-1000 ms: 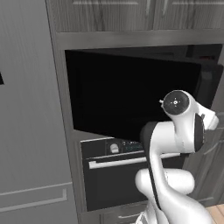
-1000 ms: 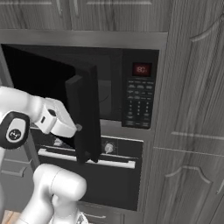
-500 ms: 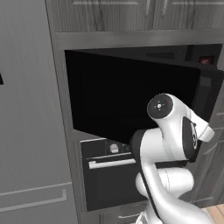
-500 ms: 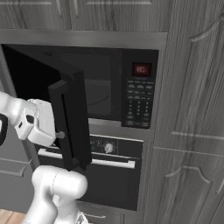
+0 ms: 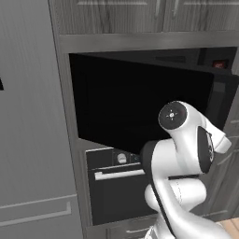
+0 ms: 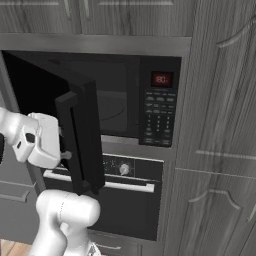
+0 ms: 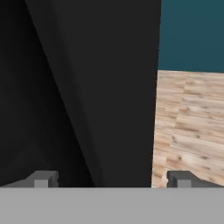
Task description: Place the sponge inside the microwave to prepare for sanitizing.
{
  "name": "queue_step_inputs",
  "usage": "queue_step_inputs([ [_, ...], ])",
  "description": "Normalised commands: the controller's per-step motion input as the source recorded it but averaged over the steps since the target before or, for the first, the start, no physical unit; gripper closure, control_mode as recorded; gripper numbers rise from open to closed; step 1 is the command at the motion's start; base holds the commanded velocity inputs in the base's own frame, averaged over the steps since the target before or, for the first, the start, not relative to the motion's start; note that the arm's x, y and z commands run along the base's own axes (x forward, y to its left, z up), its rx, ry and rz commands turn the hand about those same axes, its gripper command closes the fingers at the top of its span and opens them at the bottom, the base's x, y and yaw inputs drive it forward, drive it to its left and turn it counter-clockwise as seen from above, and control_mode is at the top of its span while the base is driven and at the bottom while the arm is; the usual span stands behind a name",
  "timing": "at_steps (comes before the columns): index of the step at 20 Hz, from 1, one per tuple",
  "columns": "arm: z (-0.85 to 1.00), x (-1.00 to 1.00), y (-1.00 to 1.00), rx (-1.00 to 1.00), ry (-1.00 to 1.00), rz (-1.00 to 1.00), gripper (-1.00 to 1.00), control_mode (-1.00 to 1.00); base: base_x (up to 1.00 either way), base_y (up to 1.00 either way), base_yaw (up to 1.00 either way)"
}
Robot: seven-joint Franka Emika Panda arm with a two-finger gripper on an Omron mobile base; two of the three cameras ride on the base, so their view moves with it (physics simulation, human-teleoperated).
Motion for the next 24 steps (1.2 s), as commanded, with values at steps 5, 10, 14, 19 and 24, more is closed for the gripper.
queue_step_inputs([
  [5, 0.07, -0.37, 0.11, -0.07, -0.04, 0.0, -1.0, -1.0, 0.0, 0.0, 0.0],
  [10, 0.0, -0.13, 0.08, -0.02, 0.03, 0.06, -1.0, -1.0, 0.0, 0.0, 0.0],
  [14, 0.09, -0.64, -0.08, 0.05, -0.01, 0.12, -1.0, -1.0, 0.0, 0.0, 0.0],
  [19, 0.18, -0.96, -0.4, 0.3, -0.05, 0.24, -1.0, -1.0, 0.0, 0.0, 0.0],
  [24, 0.19, -0.68, -0.52, 0.44, -0.09, 0.3, -1.0, -1.0, 0.0, 0.0, 0.0],
])
